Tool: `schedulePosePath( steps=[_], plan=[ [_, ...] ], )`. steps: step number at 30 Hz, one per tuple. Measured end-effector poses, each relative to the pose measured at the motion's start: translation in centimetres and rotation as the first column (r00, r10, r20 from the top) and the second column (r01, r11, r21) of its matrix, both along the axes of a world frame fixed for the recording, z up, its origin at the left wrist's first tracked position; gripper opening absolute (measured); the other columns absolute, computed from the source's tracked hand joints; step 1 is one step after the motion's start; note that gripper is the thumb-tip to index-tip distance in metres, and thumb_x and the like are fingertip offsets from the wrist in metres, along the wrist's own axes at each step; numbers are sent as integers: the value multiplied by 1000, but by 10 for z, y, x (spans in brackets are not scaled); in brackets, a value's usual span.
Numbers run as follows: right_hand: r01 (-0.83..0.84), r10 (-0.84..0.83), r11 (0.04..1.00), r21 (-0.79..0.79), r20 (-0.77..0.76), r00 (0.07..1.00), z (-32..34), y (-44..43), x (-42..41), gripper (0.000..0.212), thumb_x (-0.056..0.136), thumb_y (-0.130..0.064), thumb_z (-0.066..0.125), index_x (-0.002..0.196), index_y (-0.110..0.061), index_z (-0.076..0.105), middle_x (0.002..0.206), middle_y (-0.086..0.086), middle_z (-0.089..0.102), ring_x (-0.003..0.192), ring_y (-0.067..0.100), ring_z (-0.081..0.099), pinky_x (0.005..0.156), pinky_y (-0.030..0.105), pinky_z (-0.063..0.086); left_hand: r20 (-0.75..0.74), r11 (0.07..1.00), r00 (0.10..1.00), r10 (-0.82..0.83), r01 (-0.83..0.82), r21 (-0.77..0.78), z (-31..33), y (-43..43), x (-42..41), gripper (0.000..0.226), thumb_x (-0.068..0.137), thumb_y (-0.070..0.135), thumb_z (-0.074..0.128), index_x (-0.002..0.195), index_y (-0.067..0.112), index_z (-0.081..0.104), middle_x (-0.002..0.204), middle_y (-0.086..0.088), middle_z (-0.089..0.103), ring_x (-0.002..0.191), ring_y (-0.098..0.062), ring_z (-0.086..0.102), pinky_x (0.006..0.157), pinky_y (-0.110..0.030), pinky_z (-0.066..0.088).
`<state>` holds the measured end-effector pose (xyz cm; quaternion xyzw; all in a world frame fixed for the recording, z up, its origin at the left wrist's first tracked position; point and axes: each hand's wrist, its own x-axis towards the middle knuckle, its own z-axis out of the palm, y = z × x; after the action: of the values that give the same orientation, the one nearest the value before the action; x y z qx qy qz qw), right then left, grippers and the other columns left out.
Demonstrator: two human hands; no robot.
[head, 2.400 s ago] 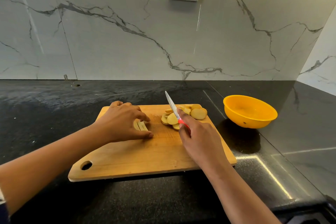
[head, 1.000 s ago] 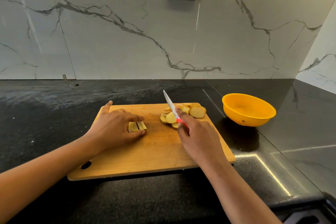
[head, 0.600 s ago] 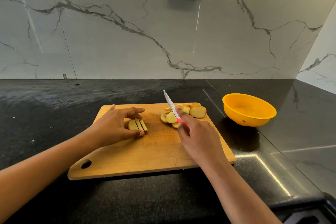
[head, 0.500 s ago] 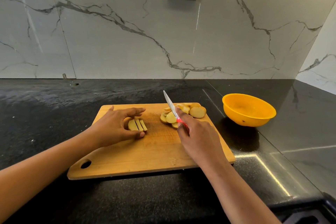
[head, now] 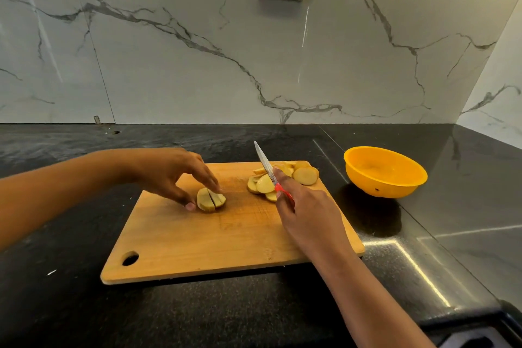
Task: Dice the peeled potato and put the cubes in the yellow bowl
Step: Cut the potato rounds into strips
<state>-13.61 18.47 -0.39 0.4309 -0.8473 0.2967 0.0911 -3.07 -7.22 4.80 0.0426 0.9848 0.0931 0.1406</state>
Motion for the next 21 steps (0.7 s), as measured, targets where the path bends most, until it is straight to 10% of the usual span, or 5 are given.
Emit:
schedulePosePath(
  steps=[13,21],
  plan=[
    [14,-14,1000,1,-5,1000,0,0,1,50,101,-35,39,148,-39,22,92,-9,65,70,6,52,61,20,43,23,998,998,-53,54,-27,-2,3,-12,44,83,40,65,118,61,47,120,34,42,112,12,34,94,-14,32],
    [1,-1,1000,-4,-14,1000,0,-1,1,49,101,-35,39,148,-39,25,88,-9,63,67,7,49,53,17,34,-105,976,978,178,-162,144,-11,12,-2,57,53,86,54,100,55,56,105,26,54,97,9,47,81,-20,41]
  ],
)
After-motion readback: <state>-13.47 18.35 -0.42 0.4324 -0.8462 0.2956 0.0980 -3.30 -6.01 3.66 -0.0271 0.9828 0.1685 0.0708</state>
